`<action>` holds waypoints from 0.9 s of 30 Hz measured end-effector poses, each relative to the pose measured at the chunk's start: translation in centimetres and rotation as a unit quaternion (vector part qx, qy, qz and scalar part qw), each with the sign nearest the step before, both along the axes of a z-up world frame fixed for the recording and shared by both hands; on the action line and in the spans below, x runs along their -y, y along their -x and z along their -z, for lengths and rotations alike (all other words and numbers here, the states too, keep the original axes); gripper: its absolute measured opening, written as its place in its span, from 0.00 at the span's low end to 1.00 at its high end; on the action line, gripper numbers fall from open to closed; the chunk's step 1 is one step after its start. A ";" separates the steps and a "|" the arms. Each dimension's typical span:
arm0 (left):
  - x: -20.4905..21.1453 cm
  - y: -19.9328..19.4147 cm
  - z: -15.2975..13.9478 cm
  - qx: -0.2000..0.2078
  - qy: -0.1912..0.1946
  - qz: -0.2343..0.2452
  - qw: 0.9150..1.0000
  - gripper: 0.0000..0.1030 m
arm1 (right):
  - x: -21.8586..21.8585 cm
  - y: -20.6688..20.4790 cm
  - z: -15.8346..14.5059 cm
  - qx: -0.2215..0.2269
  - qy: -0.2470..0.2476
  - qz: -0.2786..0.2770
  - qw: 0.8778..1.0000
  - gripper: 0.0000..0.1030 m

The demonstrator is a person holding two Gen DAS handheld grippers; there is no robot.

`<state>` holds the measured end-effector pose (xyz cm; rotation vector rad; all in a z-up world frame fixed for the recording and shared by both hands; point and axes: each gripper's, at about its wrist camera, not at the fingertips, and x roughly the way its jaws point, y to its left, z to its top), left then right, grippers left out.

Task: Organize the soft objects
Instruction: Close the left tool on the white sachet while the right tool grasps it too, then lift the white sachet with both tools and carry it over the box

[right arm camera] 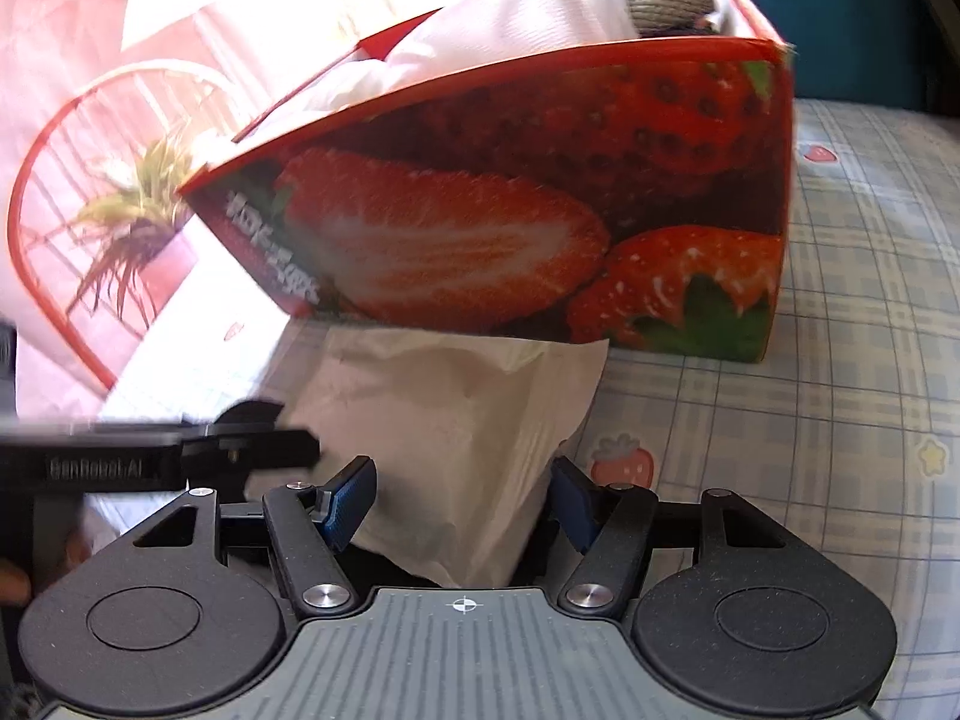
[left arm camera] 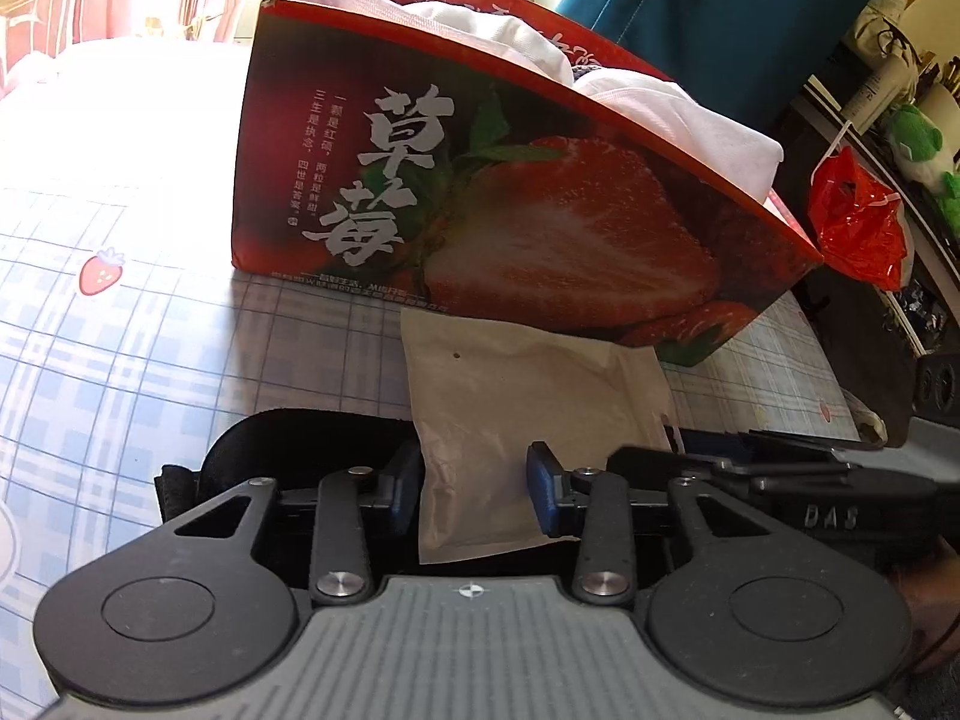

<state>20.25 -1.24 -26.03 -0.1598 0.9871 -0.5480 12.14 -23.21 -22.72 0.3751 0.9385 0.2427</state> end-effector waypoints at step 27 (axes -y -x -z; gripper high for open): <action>-1.3 3.3 0.1 0.010 0.017 -0.025 0.999 0.16 | -0.8 2.0 -2.0 0.035 0.061 -0.046 0.996 0.13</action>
